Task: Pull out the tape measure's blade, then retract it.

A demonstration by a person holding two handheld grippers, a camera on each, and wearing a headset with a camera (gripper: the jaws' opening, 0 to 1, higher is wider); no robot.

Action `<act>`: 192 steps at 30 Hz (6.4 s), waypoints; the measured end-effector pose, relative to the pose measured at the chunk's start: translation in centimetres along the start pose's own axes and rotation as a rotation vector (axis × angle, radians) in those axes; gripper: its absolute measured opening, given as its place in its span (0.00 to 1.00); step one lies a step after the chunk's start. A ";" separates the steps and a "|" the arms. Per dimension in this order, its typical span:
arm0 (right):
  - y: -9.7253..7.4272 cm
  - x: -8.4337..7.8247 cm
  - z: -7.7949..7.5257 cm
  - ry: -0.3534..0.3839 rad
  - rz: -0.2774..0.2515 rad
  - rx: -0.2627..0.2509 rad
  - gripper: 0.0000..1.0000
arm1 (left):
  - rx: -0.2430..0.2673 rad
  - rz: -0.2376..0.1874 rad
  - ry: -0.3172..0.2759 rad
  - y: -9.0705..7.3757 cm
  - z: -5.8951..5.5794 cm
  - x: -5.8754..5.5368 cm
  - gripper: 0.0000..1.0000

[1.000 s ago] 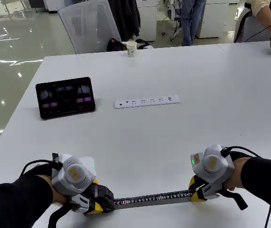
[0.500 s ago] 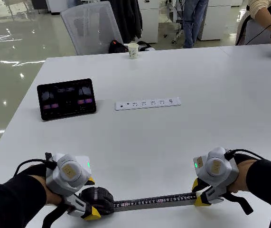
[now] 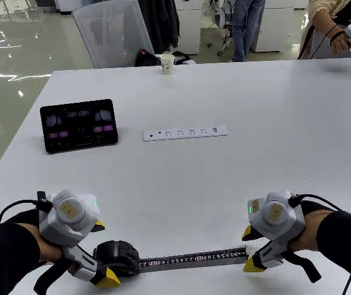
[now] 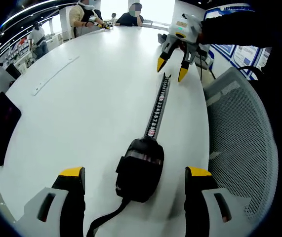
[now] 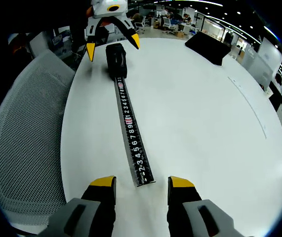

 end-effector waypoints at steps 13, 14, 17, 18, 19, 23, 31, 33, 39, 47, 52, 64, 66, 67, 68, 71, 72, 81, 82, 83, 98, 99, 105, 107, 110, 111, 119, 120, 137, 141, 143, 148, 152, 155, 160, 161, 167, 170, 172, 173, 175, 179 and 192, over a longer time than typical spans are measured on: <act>-1.4 -0.7 0.1 0.147 -0.173 -0.104 0.51 | 0.046 -0.047 -0.170 -0.7 -0.1 -0.9 0.90; -1.5 -0.8 0.1 0.151 -0.183 -0.107 0.52 | 0.054 -0.054 -0.188 -0.8 0.0 -0.9 0.90; -1.7 -1.4 0.3 0.166 -0.203 -0.131 0.54 | 0.085 -0.091 -0.254 -0.9 0.2 -1.0 0.93; -1.8 -1.5 0.4 0.168 -0.207 -0.137 0.55 | 0.096 -0.098 -0.270 -0.9 0.4 -1.1 0.94; -1.9 -1.6 0.6 0.182 -0.219 -0.144 0.56 | 0.107 -0.112 -0.295 -1.0 0.3 -1.1 0.96; -2.3 -2.0 0.9 0.202 -0.251 -0.166 0.60 | 0.142 -0.154 -0.350 -1.5 0.5 -1.2 0.99; -3.2 -3.3 1.9 0.211 -0.290 -0.227 0.64 | 0.253 -0.205 -0.433 -2.7 0.8 -3.1 0.99; -3.4 -3.7 2.1 0.228 -0.302 -0.229 0.67 | 0.272 -0.207 -0.436 -3.0 0.7 -3.6 0.99; -4.5 -5.0 3.0 0.271 -0.341 -0.262 0.74 | 0.341 -0.256 -0.466 -4.3 0.7 -4.8 0.99; -4.9 -6.1 4.3 0.299 -0.380 -0.280 0.85 | 0.329 -0.262 -0.473 -5.3 -0.7 -6.3 0.99; -5.5 -6.7 4.8 0.306 -0.428 -0.302 0.90 | 0.354 -0.265 -0.459 -5.8 -1.1 -6.7 0.99; -6.1 -8.9 7.0 0.363 -0.462 -0.330 0.99 | 0.371 -0.290 -0.469 -7.0 -1.3 -7.1 0.99; -6.3 -9.2 7.0 0.377 -0.461 -0.333 0.99 | 0.374 -0.285 -0.468 -7.1 -1.2 -7.3 0.99; -6.5 -9.4 6.9 0.397 -0.459 -0.330 0.99 | 0.372 -0.284 -0.471 -7.1 -1.2 -7.4 0.99; -6.6 -9.4 6.8 0.398 -0.461 -0.334 0.99 | 0.370 -0.285 -0.471 -7.2 -1.2 -7.4 0.99; -7.1 -9.3 6.6 0.392 -0.468 -0.351 0.99 | 0.364 -0.285 -0.465 -7.2 -1.4 -7.3 0.99; -7.2 -9.3 6.6 0.390 -0.465 -0.354 0.99 | 0.365 -0.286 -0.464 -7.3 -1.3 -7.2 0.99; -7.4 -9.0 6.8 0.366 -0.457 -0.348 0.99 | 0.363 -0.298 -0.453 -7.2 -1.7 -7.0 0.99; -7.3 -9.0 6.8 0.368 -0.457 -0.346 0.99 | 0.364 -0.302 -0.453 -7.2 -1.8 -6.9 0.99; -7.3 -9.1 6.8 0.368 -0.458 -0.345 0.99 | 0.366 -0.306 -0.451 -7.2 -1.8 -6.9 0.99; -6.9 -8.8 7.1 0.282 -0.422 -0.336 0.99 | 0.363 -0.301 -0.466 -6.7 -2.4 -5.7 0.99; -6.9 -8.8 6.9 0.277 -0.413 -0.339 0.99 | 0.364 -0.308 -0.471 -6.7 -2.4 -5.3 0.99; -7.0 -8.5 6.5 0.288 -0.420 -0.319 0.99 | 0.369 -0.321 -0.471 -6.7 -2.5 -3.3 0.99; -7.1 -8.3 6.2 0.289 -0.417 -0.313 0.99 | 0.373 -0.321 -0.469 -6.5 -2.7 -2.6 0.99; -7.2 -7.8 5.9 0.276 -0.401 -0.306 0.99 | 0.372 -0.327 -0.473 -6.2 -3.1 -1.7 0.99; -7.2 -7.7 5.8 0.267 -0.397 -0.303 0.99 | 0.361 -0.338 -0.472 -6.0 -3.4 -1.2 0.99; -7.4 -6.5 5.1 0.227 -0.369 -0.281 0.99 | 0.338 -0.349 -0.467 -4.7 -4.2 0.7 0.99; -7.4 -6.3 5.0 0.223 -0.364 -0.276 0.99 | 0.336 -0.348 -0.467 -4.6 -4.4 0.9 0.99; -8.4 -2.1 3.8 0.114 -0.332 -0.224 0.99 | 0.493 -0.318 -0.589 -2.8 -3.4 1.8 0.99; -7.9 -1.9 2.9 0.093 -0.313 -0.207 0.99 | 0.518 -0.307 -0.605 -2.3 -3.3 1.8 0.99; -7.8 -1.7 2.6 0.085 -0.295 -0.205 0.99 | 0.525 -0.320 -0.607 -2.0 -3.4 2.0 0.99; -7.1 -1.1 1.8 0.049 -0.252 -0.179 0.99 | 0.556 -0.305 -0.614 -1.1 -3.9 2.3 0.99; -6.7 -0.6 0.9 0.021 -0.222 -0.164 0.99 | 0.601 -0.306 -0.644 -0.6 -3.6 2.2 0.99; -6.3 -0.5 0.4 0.014 -0.210 -0.137 0.99 | 0.630 -0.307 -0.687 -0.3 -3.1 1.9 0.99; -5.3 -0.2 -0.2 -0.023 -0.170 -0.112 0.99 | 0.678 -0.312 -0.765 0.0 -2.1 1.2 0.99; -5.2 -0.2 -0.4 -0.034 -0.164 -0.116 0.99 | 0.687 -0.314 -0.773 0.1 -2.0 1.1 0.99; -4.0 0.4 -1.2 -0.058 -0.132 -0.086 0.99 | 0.733 -0.321 -0.810 1.4 -1.1 0.6 0.99; -3.5 0.5 -1.7 -0.057 -0.118 -0.079 0.99 | 0.757 -0.334 -0.855 1.7 -0.7 0.3 0.99; -3.2 0.5 -1.9 -0.056 -0.110 -0.071 0.99 | 0.785 -0.334 -0.843 1.8 -0.5 -0.1 0.99; -3.0 0.5 -2.0 -0.057 -0.105 -0.066 0.99 | 0.789 -0.336 -0.818 1.9 -0.5 0.0 0.99; -2.6 0.1 -2.1 -0.071 -0.079 -0.050 0.93 | 0.799 -0.352 -0.772 1.8 -0.5 0.2 0.99; -2.0 0.0 -2.2 -0.069 -0.062 -0.030 0.90 | 0.775 -0.356 -0.768 2.1 -0.9 0.2 0.99; 0.3 -0.4 -1.1 -0.134 0.052 0.068 0.53 | 0.752 -0.342 -0.756 2.4 -1.1 -0.3 0.99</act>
Point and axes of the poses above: the centre of the closed fingertips' face, and the gripper's own axes: y roughly forward along the fingers, z roughly to its left, x roughly out of its top, the point moved 3 cm from there along -y, roughly backward along the fingers, and after that the axes turned 14 degrees about x, right-handed, at the moved point
